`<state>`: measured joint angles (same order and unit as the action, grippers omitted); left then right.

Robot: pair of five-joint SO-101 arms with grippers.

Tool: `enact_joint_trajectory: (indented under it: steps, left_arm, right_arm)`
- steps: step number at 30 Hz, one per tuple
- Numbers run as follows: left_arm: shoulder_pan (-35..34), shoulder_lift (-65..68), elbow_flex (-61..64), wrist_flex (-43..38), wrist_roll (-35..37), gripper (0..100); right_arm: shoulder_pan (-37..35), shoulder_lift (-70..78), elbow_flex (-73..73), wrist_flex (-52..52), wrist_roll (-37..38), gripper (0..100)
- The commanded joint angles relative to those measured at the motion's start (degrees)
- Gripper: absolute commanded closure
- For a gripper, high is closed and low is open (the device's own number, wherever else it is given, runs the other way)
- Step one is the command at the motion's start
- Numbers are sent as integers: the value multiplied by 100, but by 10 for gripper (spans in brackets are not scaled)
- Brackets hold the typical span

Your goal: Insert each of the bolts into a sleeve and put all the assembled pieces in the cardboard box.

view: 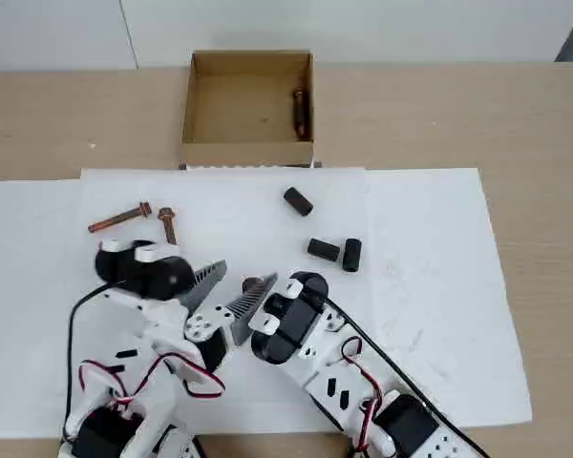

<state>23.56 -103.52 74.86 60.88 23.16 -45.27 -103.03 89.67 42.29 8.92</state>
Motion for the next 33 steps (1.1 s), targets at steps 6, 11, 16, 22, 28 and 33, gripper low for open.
enact_joint_trajectory:
  steps: [6, 11, 16, 22, 28, 33]
  left_arm:
    - [-185, -53, -497, 26, -510, 997]
    - [-1081, -44, -84, 18, -1336, 994]
    - [-1996, -44, 629, 18, -2057, 994]
    - [-2453, -44, 1226, 44, -2382, 994]
    - [-2453, -44, 1455, 62, -2479, 994]
    - [-2453, -44, 1807, 53, -2488, 994]
  right_arm:
    - [804, -84, -44, -145, 9, 995]
    - [1235, -66, -35, -127, 0, 995]
    - [1921, -31, -44, 110, -607, 995]
    - [2440, -22, -396, 637, -1248, 995]
    - [2431, 286, -1257, 1156, -1292, 995]
    - [2431, 1789, -2365, 1174, -1196, 995]
